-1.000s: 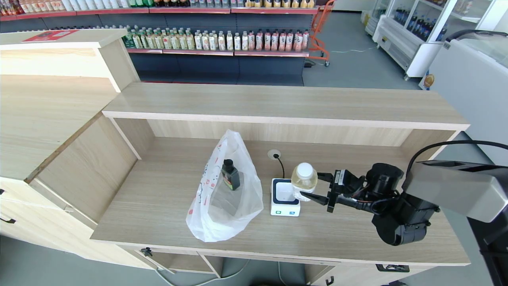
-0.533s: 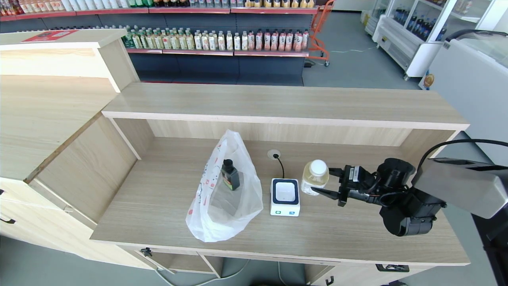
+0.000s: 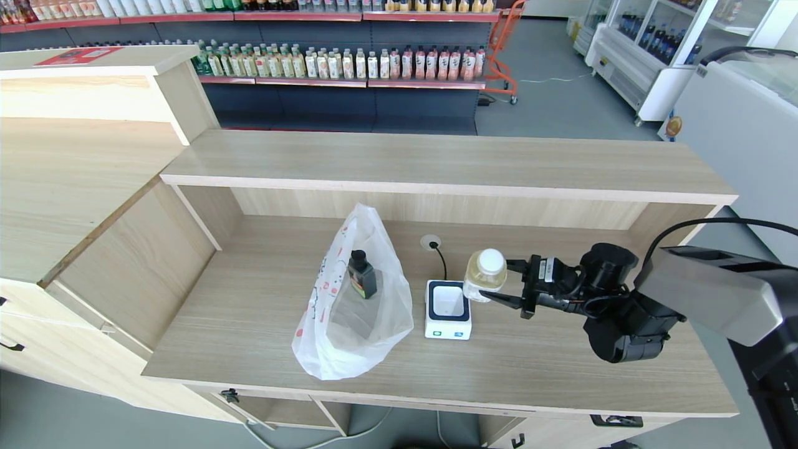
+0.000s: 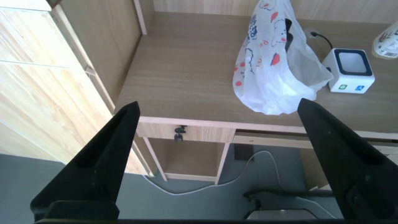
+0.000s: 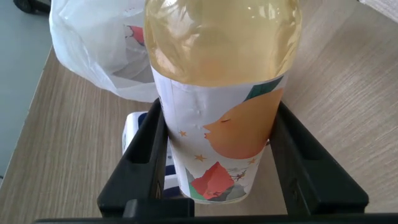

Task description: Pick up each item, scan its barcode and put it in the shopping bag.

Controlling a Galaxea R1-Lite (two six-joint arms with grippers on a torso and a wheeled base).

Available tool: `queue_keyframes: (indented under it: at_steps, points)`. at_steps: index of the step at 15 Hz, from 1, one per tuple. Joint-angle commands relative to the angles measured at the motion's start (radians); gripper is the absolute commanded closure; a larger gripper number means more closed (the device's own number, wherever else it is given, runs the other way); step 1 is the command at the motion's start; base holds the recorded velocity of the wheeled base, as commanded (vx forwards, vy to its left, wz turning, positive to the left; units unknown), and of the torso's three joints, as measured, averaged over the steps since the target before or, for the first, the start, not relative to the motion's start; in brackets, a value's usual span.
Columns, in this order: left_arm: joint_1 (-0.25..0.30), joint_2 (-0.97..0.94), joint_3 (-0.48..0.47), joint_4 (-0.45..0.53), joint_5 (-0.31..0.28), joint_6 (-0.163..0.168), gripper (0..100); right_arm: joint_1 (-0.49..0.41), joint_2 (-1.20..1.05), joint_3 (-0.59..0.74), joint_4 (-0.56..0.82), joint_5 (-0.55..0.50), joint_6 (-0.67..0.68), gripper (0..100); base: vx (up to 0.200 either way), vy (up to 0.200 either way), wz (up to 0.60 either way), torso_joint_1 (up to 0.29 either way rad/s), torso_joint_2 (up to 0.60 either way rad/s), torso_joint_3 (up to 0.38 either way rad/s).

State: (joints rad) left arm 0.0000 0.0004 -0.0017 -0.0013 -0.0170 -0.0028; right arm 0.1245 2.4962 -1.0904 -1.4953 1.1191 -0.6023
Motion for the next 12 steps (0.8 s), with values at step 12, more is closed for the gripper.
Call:
queue_keyframes:
  at_steps: [12]
  points:
    - [0.0,0.0,0.0,0.0,0.0,0.0,0,0.086,0.15,-0.197,0.0,0.008,-0.047,100,0.0,0.0,0.0,0.0,0.0,0.0]
